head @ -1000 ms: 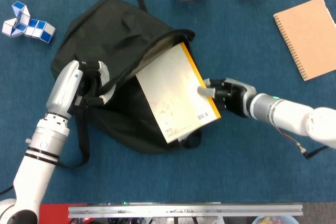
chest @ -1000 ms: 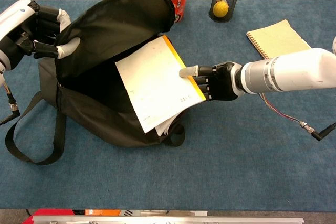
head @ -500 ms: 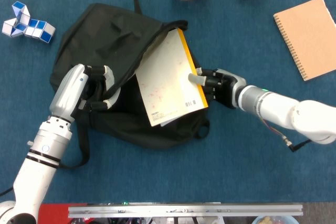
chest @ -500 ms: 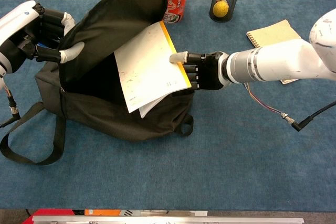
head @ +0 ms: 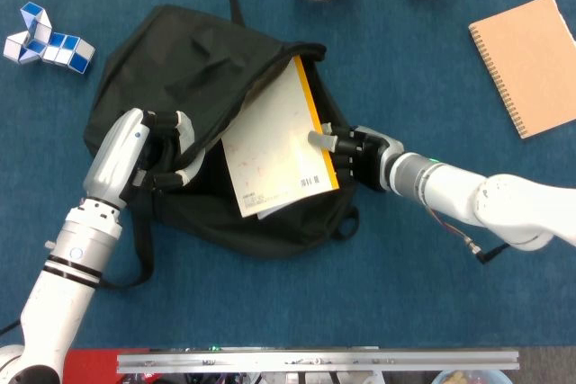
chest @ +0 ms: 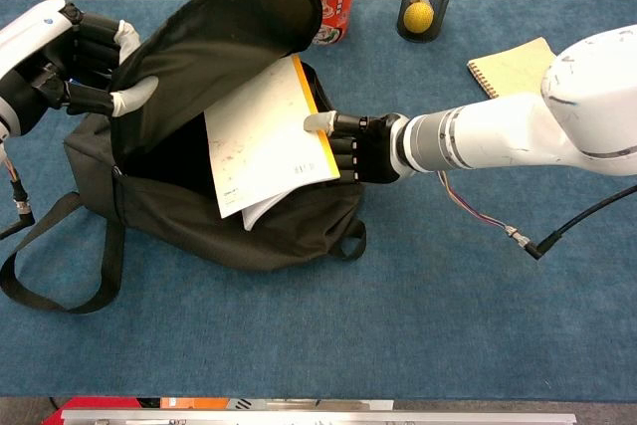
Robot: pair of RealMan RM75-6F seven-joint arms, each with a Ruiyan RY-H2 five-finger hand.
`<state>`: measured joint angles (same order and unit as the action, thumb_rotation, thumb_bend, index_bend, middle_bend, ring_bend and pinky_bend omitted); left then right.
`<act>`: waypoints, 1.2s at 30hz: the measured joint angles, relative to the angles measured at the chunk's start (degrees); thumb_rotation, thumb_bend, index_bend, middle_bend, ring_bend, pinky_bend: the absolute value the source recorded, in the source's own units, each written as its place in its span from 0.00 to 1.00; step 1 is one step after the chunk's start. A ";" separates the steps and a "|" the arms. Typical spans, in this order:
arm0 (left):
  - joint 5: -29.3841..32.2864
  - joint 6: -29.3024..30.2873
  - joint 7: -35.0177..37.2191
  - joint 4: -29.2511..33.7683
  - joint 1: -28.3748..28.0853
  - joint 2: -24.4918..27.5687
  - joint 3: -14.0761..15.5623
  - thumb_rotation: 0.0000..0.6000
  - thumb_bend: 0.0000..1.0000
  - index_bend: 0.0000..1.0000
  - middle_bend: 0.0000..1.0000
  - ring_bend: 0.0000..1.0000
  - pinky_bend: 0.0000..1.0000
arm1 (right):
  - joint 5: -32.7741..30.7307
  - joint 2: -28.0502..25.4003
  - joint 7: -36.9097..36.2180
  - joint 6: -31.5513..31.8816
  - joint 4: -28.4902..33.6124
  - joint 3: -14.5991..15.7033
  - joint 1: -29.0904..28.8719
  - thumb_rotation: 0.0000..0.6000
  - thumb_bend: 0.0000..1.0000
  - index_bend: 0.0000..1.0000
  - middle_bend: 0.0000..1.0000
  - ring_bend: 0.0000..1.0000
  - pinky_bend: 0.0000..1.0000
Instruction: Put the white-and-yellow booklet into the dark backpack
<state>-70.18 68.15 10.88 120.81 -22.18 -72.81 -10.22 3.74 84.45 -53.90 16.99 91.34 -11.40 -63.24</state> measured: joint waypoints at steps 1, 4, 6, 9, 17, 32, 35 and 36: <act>-0.05 0.01 0.08 0.03 0.05 0.16 0.04 1.00 0.40 0.74 0.80 0.77 0.95 | -0.53 0.34 0.09 0.19 -0.51 -0.12 -0.23 1.00 0.40 0.89 0.77 0.69 0.74; -0.15 -0.04 0.29 0.04 0.16 0.50 0.19 1.00 0.40 0.74 0.80 0.77 0.95 | -1.95 1.23 0.36 1.02 -1.65 -0.24 -0.87 1.00 0.40 0.89 0.77 0.69 0.74; -0.22 -0.17 0.42 0.05 0.19 0.70 0.32 1.00 0.40 0.74 0.80 0.77 0.95 | -2.79 1.73 0.68 1.51 -2.07 -0.33 -1.29 1.00 0.40 0.89 0.77 0.69 0.74; -0.30 -0.32 0.73 0.04 0.26 0.94 0.47 1.00 0.40 0.74 0.80 0.77 0.95 | -3.14 2.14 1.85 1.93 -2.01 -0.63 -1.70 1.00 0.40 0.89 0.73 0.65 0.73; -0.43 -0.53 1.25 -0.04 0.36 1.49 0.62 1.00 0.40 0.73 0.80 0.77 0.94 | 1.62 1.51 4.01 -0.32 -0.91 -4.32 1.54 1.00 0.39 0.58 0.46 0.38 0.46; -0.49 -0.93 1.30 0.10 0.23 1.82 0.88 1.00 0.40 0.72 0.79 0.77 0.93 | 17.15 1.53 7.30 -11.12 -1.22 -15.63 15.52 1.00 0.40 0.01 0.11 0.04 0.15; -0.45 -1.00 1.27 0.08 0.24 1.93 0.97 1.00 0.40 0.72 0.79 0.77 0.93 | 18.73 1.70 7.73 -12.25 -1.69 -16.50 16.23 1.00 0.40 0.00 0.08 0.00 0.11; -0.42 -1.04 1.27 0.05 0.23 1.96 0.97 1.00 0.40 0.72 0.79 0.77 0.93 | 19.36 1.71 8.03 -12.53 -1.77 -16.67 16.39 1.00 0.40 0.00 0.08 0.00 0.11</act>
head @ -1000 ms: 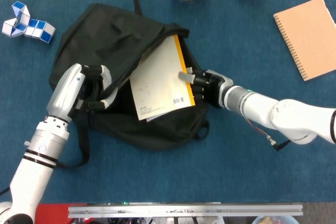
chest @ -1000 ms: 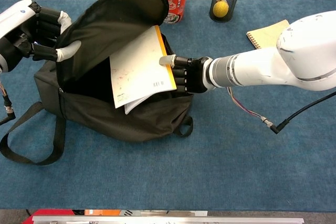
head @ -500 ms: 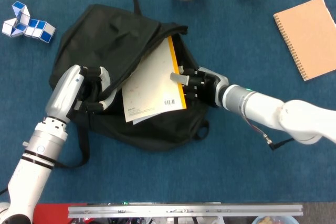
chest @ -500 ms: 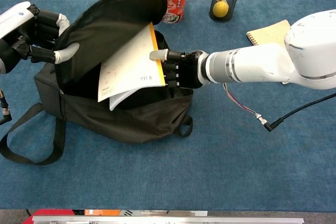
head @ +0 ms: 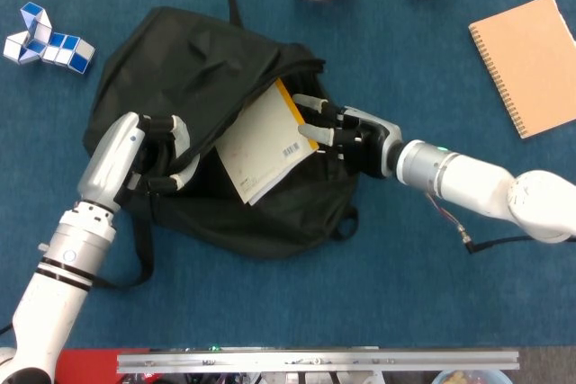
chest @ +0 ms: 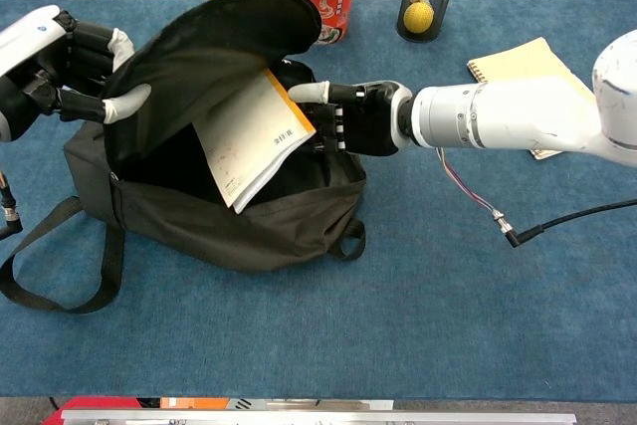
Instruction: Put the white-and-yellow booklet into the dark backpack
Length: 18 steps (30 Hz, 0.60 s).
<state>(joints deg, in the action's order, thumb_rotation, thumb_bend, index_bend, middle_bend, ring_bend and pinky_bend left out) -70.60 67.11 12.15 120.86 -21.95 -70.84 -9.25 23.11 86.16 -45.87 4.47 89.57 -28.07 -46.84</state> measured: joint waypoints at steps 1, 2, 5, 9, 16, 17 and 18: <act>0.05 -0.04 -0.01 -0.07 -0.02 0.04 0.00 1.00 0.40 0.72 0.79 0.77 0.93 | 0.95 -0.04 0.58 -0.29 -0.05 -0.11 0.15 1.00 0.40 0.00 0.08 0.00 0.10; 0.10 -0.10 0.01 -0.10 -0.04 0.07 0.00 1.00 0.40 0.72 0.79 0.77 0.93 | 1.75 -0.11 1.15 -0.41 -0.05 -0.10 0.21 1.00 0.40 0.00 0.08 0.00 0.10; 0.24 -0.33 0.25 -0.10 -0.08 0.23 0.00 1.00 0.40 0.72 0.78 0.76 0.93 | 4.99 -0.67 3.77 -0.51 0.17 0.53 0.09 1.00 0.40 0.00 0.08 0.00 0.09; 0.26 -0.72 0.59 -0.12 -0.14 0.48 0.10 1.00 0.40 0.71 0.78 0.76 0.93 | 10.45 -2.14 8.57 -0.32 0.63 2.55 -0.74 1.00 0.40 0.00 0.08 0.00 0.09; 0.09 -1.18 0.74 0.06 -0.25 0.90 0.31 1.00 0.40 0.70 0.77 0.76 0.92 | 18.94 -4.94 16.12 0.10 1.04 6.43 -2.84 1.00 0.40 0.00 0.09 0.00 0.08; 0.07 -1.20 0.78 0.11 -0.25 0.99 0.32 1.00 0.40 0.70 0.77 0.76 0.92 | 19.99 -5.24 17.03 0.51 1.20 6.82 -3.00 1.00 0.40 0.00 0.09 0.00 0.08; 0.05 -1.24 0.84 0.17 -0.26 1.08 0.33 1.00 0.40 0.70 0.77 0.76 0.92 | 21.04 -5.56 17.92 1.11 1.41 7.20 -3.13 1.00 0.40 0.00 0.09 0.00 0.08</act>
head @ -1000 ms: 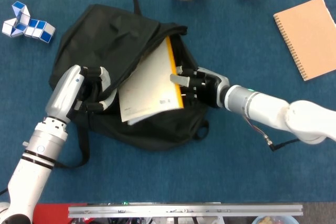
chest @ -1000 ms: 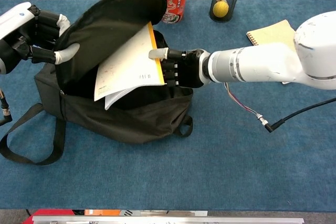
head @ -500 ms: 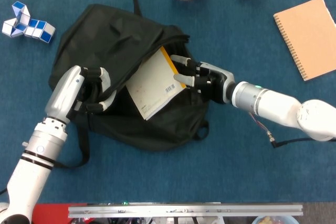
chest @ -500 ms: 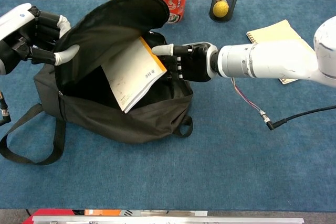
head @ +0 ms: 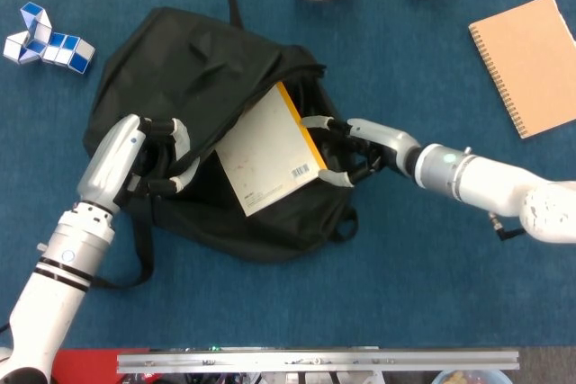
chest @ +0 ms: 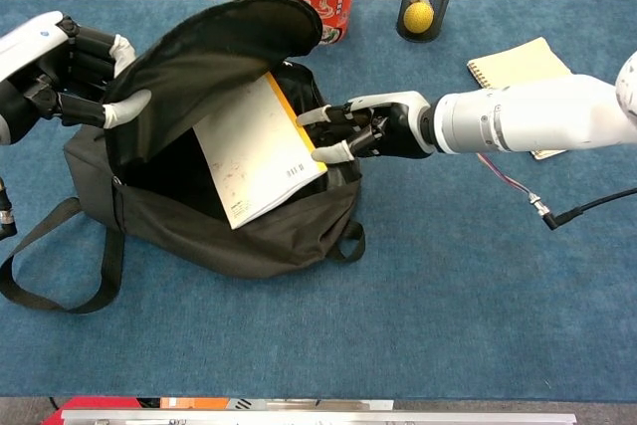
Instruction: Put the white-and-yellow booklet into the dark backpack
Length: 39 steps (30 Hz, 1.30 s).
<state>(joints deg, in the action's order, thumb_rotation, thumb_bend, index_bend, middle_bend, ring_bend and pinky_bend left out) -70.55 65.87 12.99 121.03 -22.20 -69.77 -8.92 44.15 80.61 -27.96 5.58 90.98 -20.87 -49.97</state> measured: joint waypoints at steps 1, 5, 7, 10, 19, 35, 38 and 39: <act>0.00 -0.10 0.05 0.05 -0.01 0.10 0.03 1.00 0.40 0.70 0.76 0.76 0.92 | 1.29 -0.46 1.10 0.99 0.33 0.48 -0.13 1.00 0.40 0.00 0.09 0.00 0.08; -0.01 -0.77 0.19 0.12 -0.12 0.55 0.33 1.00 0.40 0.69 0.76 0.76 0.92 | 5.57 -1.88 4.96 4.91 1.48 2.08 -0.29 1.00 0.39 0.00 0.09 0.00 0.08; -0.09 -1.22 0.21 0.10 -0.20 0.77 0.58 1.00 0.40 0.68 0.75 0.75 0.92 | 7.76 -2.52 6.94 7.45 2.21 2.83 -0.11 1.00 0.39 0.00 0.09 0.00 0.08; -0.28 -2.04 0.15 0.06 -0.42 1.11 0.98 1.00 0.40 0.68 0.75 0.75 0.92 | 11.19 -3.62 9.79 11.96 3.76 3.85 0.65 1.00 0.39 0.01 0.10 0.00 0.08; -2.64 -8.04 -0.33 0.34 -2.35 4.33 3.03 1.00 0.38 0.40 0.53 0.49 0.59 | 20.91 -14.65 13.15 19.41 12.60 6.08 5.86 1.00 0.39 0.05 0.11 0.00 0.08; -1.26 -19.07 -4.12 1.22 -9.26 8.36 5.03 1.00 0.23 0.00 0.07 0.04 0.12 | 37.04 -33.24 1.01 26.87 16.80 8.98 15.63 1.00 0.39 0.07 0.12 0.00 0.08; 0.34 -20.03 -5.99 1.43 -10.33 8.59 5.18 1.00 0.20 0.00 0.04 0.03 0.11 | 38.75 -33.95 -1.22 27.92 16.12 9.71 16.04 1.00 0.39 0.07 0.12 0.00 0.08; 0.70 -19.93 -6.62 1.43 -10.50 8.52 5.21 1.00 0.19 0.00 0.04 0.02 0.11 | 39.17 -34.11 -1.78 28.19 15.91 9.94 16.11 1.00 0.39 0.07 0.12 0.00 0.08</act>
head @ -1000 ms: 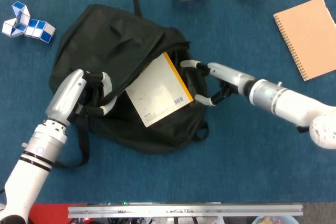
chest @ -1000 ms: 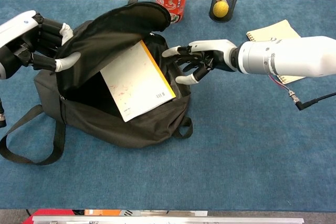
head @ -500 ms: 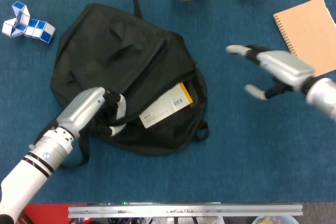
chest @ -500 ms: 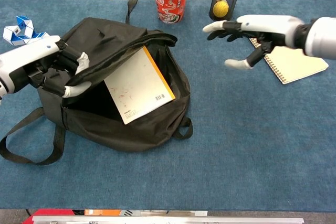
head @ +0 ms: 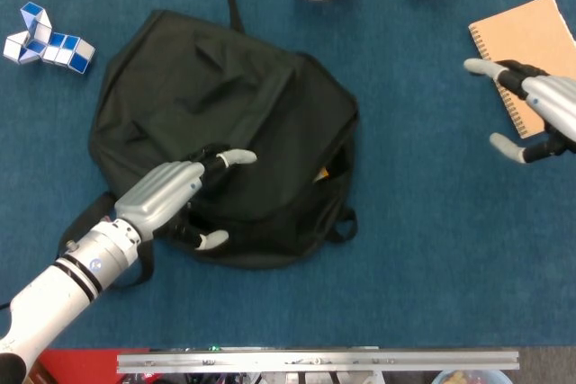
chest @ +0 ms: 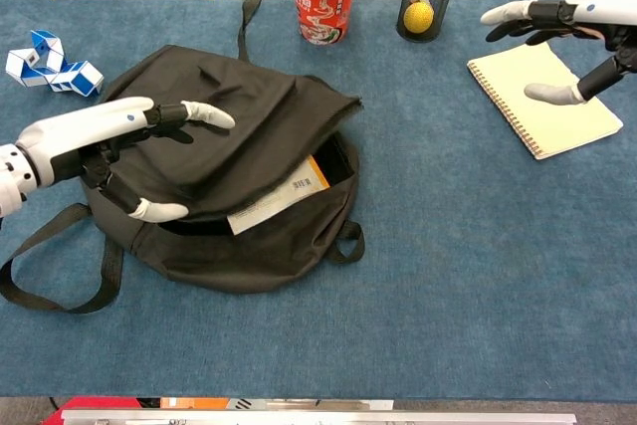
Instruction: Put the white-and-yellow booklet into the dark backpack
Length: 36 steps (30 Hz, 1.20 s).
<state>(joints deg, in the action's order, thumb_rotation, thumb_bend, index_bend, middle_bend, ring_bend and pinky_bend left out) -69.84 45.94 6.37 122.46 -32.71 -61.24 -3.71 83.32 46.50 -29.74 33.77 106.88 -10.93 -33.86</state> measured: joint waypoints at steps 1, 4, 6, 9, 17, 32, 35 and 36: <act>0.51 0.34 -0.82 -0.03 -0.18 -0.19 0.02 1.00 0.19 0.00 0.03 0.02 0.11 | 0.52 -0.19 -0.69 0.31 -0.26 0.31 0.06 1.00 0.39 0.06 0.12 0.00 0.08; 1.69 1.54 -1.75 -0.09 -0.39 -0.70 -0.06 1.00 0.18 0.00 0.03 0.02 0.11 | 1.57 -0.61 -2.04 1.14 -0.85 1.01 0.13 1.00 0.39 0.07 0.12 0.00 0.08; 2.16 2.12 -2.09 -0.21 -0.38 -0.79 -0.08 1.00 0.18 0.00 0.03 0.02 0.11 | 2.03 -0.85 -2.57 1.43 -1.16 1.36 0.13 1.00 0.38 0.07 0.12 0.00 0.08; 2.49 3.03 -2.07 -0.65 -0.15 -0.47 -0.14 1.00 0.18 0.00 0.03 0.03 0.11 | 2.77 -1.15 -2.27 2.33 -2.05 2.15 0.24 1.00 0.38 0.07 0.12 0.00 0.08; 1.89 9.73 -2.66 -4.13 2.17 -0.01 -0.80 1.00 0.18 0.02 0.10 0.07 0.13 | 2.27 -0.63 7.23 9.07 -4.51 3.26 2.91 1.00 0.38 0.14 0.23 0.04 0.11; -6.69 24.64 -0.07 -23.36 10.00 -0.69 -0.62 1.00 0.18 0.18 0.17 0.14 0.18 | 2.03 4.20 28.83 35.47 -14.55 6.49 16.36 1.00 0.38 0.29 0.34 0.17 0.25; -8.22 27.61 0.65 -26.11 12.17 -0.44 -0.29 1.00 0.18 0.18 0.17 0.14 0.18 | 2.90 5.06 29.75 38.47 -16.83 7.59 18.64 1.00 0.38 0.29 0.35 0.17 0.25; -8.50 28.27 0.86 -26.46 12.85 -0.19 -0.12 1.00 0.18 0.18 0.17 0.14 0.18 | 3.15 5.24 29.74 39.24 -17.26 7.92 19.30 1.00 0.38 0.29 0.35 0.17 0.25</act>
<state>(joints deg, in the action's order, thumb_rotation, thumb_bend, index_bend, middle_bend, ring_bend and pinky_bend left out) -78.35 74.21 7.23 96.00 -19.86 -61.43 -3.84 86.46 51.74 0.00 73.01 89.63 -3.01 -14.56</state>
